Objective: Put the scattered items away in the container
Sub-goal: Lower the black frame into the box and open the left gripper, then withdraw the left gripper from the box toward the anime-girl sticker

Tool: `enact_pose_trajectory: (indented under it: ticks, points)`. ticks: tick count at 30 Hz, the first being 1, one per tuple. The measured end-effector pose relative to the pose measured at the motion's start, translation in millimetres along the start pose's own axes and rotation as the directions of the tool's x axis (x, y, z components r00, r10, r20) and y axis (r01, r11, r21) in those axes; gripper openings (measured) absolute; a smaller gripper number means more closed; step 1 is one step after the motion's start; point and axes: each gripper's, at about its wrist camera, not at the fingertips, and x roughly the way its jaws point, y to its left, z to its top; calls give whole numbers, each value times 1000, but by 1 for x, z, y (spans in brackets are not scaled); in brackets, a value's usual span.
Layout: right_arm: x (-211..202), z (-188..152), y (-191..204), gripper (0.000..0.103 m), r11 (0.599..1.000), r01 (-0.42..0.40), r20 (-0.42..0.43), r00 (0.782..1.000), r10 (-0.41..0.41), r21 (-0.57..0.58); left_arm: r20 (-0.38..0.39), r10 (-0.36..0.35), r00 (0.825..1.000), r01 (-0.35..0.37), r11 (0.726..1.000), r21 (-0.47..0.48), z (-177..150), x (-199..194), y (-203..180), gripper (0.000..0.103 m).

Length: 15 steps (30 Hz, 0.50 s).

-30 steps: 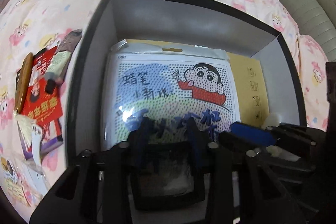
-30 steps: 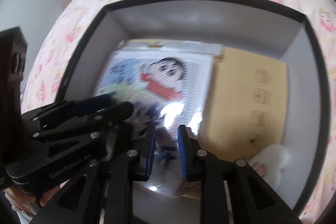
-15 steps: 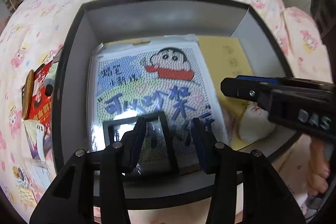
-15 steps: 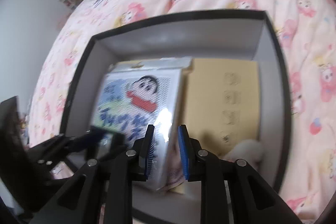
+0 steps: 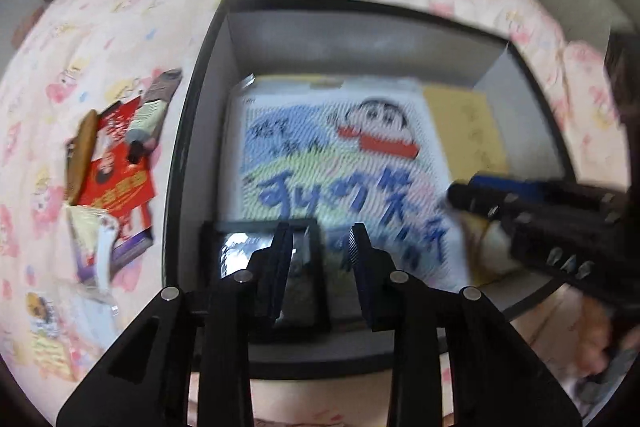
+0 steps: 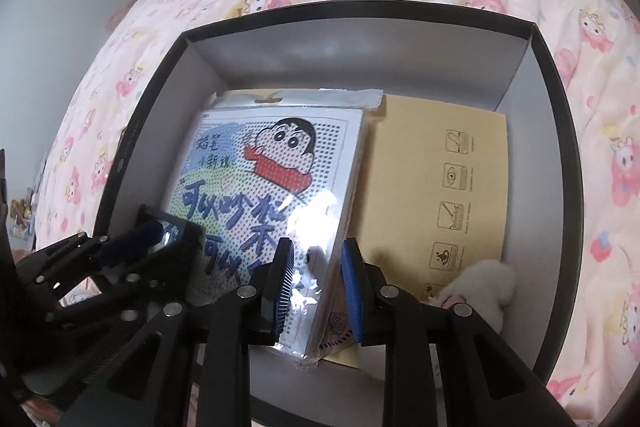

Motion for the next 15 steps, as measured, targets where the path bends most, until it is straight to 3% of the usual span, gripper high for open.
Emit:
enact_pose_trajectory:
  ticks: [4, 7, 9, 11, 15]
  points:
    - [6, 3, -7, 21, 999, 10, -10, 1000, -10, 35, -5, -41, 999, 41, 998, -37, 18, 21, 4, 29]
    - [12, 3, -9, 21, 999, 4, -39, 999, -2, 41, -59, 5, 998, -7, 999, -42, 20, 34, -2, 29]
    - [20, 0, -11, 23, 995, -76, -92, 992, 82, 67, -75, 19, 997, -23, 999, -49, 19, 33, -1, 29]
    - [27, -1, -15, 36, 981, -153, -136, 976, 168, 119, -79, 6, 997, -10, 998, -54, 19, 31, 1, 29]
    - [21, -2, -12, 36, 994, -75, -102, 991, 83, 80, -57, -32, 998, 28, 997, -66, 19, 25, 2, 30]
